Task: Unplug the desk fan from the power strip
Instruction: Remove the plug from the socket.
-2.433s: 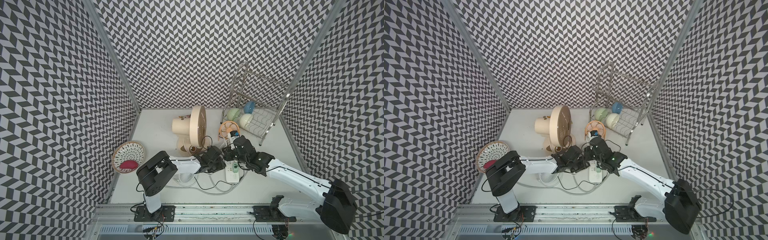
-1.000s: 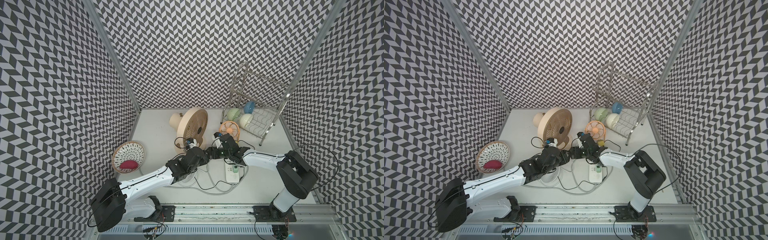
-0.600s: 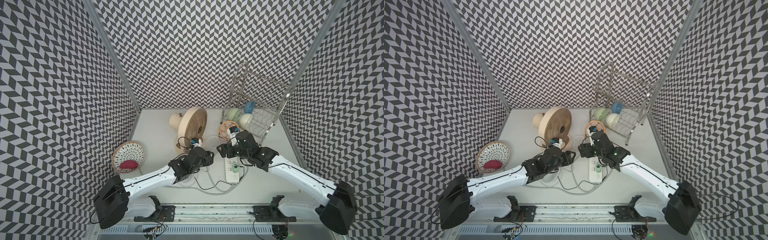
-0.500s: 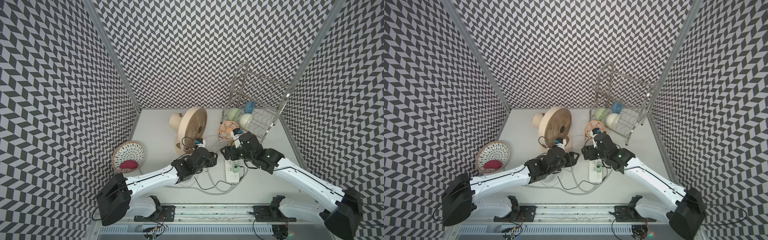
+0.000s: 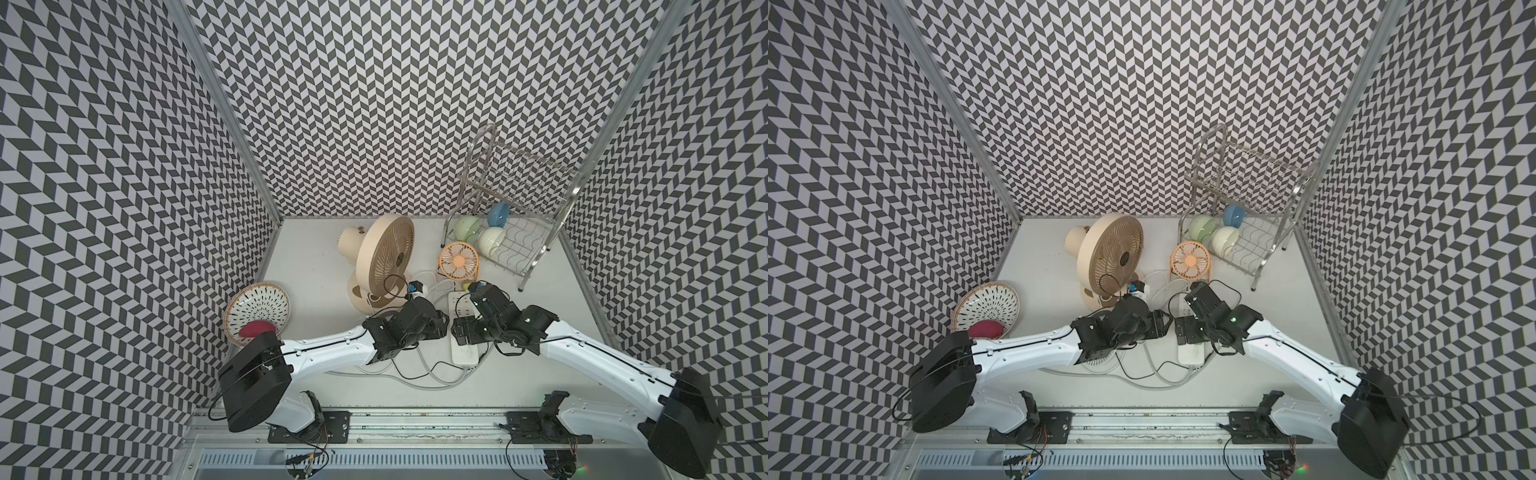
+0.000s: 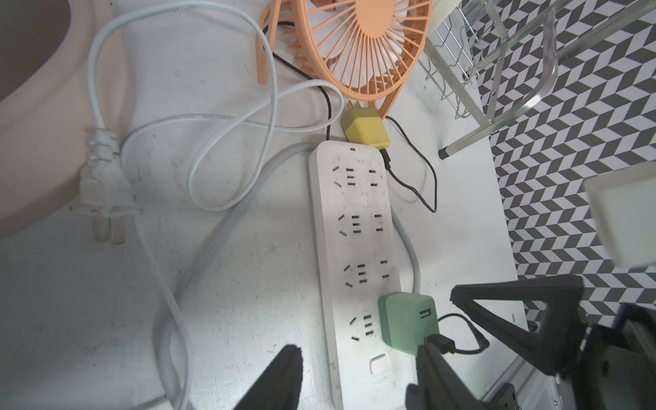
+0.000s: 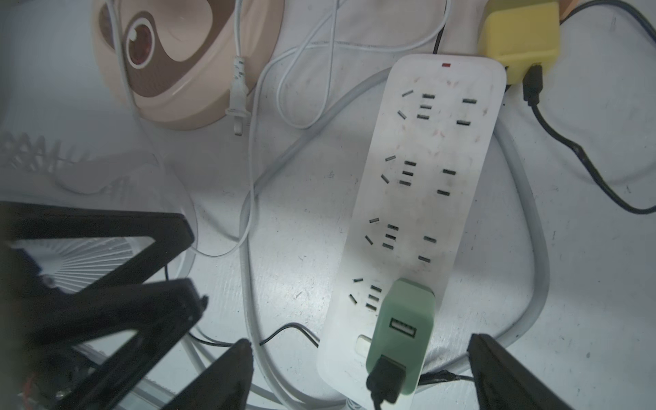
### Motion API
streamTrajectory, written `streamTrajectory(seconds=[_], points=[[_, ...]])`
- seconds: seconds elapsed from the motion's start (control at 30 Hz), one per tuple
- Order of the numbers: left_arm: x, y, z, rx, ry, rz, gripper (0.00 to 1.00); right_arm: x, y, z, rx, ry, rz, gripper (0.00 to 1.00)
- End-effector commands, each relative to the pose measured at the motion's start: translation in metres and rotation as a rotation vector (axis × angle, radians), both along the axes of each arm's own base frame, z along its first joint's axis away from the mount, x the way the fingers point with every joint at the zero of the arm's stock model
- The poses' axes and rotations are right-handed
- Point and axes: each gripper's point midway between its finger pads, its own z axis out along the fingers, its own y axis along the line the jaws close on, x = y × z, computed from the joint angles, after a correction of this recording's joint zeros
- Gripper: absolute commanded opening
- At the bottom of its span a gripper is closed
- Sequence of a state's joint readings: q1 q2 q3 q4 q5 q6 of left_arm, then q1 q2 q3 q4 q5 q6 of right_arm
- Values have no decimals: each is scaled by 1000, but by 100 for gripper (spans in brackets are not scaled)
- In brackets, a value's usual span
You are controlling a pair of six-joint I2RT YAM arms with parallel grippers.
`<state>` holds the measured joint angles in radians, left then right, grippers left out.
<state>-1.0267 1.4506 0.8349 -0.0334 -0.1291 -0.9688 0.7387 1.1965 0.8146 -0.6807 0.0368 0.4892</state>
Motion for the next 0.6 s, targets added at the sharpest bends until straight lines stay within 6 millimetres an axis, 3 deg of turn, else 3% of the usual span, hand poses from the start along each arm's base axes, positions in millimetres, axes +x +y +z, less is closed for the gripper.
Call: streamTrajectory(seconds=[0.0,0.23,0.57], points=[[4,-9,6,-51,12,-1,57,4,2,-9,-8,-21,6,87],[6,-11,-8,-65,62,-6,57,-1,-4,-20,-25,-2,-12,63],[9,-11,-13,-66,76,-1,57,0,-9,-28,-53,9,-40,45]])
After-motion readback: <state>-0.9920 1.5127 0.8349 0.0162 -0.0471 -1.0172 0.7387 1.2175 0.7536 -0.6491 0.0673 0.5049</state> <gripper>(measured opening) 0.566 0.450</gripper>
